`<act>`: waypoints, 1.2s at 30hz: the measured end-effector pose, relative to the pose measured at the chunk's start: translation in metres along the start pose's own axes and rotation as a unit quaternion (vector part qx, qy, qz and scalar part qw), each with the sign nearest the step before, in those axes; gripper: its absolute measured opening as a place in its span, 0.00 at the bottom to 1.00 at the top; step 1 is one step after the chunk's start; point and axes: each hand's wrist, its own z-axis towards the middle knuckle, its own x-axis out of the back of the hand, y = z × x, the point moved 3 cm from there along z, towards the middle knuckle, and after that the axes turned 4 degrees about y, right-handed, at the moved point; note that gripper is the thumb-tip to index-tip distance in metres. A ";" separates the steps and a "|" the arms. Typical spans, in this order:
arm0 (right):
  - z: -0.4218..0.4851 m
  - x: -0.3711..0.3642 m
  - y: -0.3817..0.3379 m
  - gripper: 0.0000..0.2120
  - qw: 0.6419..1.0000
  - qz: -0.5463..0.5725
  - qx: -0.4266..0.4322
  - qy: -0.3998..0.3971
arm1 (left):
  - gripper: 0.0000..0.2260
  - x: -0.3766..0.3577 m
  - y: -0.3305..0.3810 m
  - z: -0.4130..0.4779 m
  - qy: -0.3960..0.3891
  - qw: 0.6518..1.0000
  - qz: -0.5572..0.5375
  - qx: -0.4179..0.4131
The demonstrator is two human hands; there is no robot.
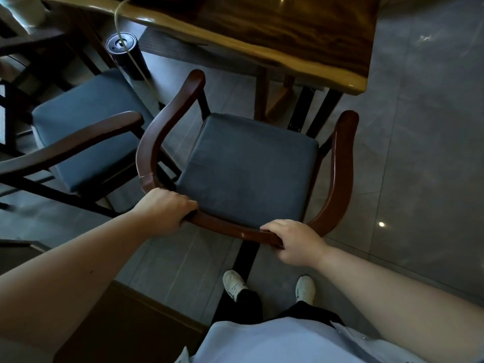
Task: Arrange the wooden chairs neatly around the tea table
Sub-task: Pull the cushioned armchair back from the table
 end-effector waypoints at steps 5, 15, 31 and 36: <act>-0.002 0.011 0.029 0.27 0.996 -0.031 -0.031 -0.079 | 0.10 -0.001 0.024 -0.001 0.019 0.999 0.003 0.045; 0.021 0.028 0.081 0.09 0.919 -0.324 0.092 -0.204 | 0.06 -0.002 0.086 0.020 0.037 0.996 -0.015 0.074; 0.022 0.085 0.143 0.09 0.905 -0.335 0.045 -0.257 | 0.06 0.021 0.135 0.073 0.016 0.995 -0.055 0.084; 0.011 0.097 0.124 0.20 0.933 -0.281 0.040 -0.220 | 0.09 0.023 0.130 0.071 0.021 0.998 -0.040 0.043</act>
